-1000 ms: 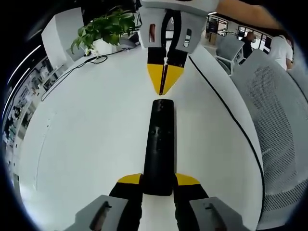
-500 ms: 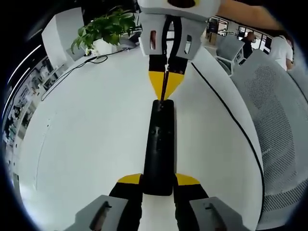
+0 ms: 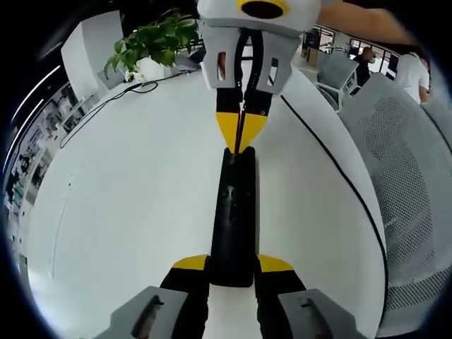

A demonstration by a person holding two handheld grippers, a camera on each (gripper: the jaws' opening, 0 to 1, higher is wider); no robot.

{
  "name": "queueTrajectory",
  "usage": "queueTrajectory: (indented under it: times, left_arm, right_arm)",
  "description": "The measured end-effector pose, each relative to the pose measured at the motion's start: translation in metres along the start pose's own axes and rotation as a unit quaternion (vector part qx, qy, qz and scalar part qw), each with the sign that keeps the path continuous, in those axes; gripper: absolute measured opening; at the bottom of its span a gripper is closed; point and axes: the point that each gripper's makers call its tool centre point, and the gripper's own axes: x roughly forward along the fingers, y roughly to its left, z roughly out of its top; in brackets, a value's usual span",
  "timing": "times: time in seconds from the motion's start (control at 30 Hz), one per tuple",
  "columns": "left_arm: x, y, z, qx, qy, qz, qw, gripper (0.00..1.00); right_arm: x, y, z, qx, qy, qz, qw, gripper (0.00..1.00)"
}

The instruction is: Press the specified remote control buttons in sequence, fully releasing each button before pressing the next.

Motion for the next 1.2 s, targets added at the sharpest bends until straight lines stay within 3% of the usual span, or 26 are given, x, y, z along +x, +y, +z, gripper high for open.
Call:
queueTrajectory:
  times: [1.2]
  left_arm:
    - [-0.0007, 0.0013, -0.0021, -0.002, 0.001, 0.0, 1.0, 0.24]
  right_arm:
    - [0.0066, -0.0006, 0.0009, -0.005, 0.008, 0.009, 0.9999, 0.0]
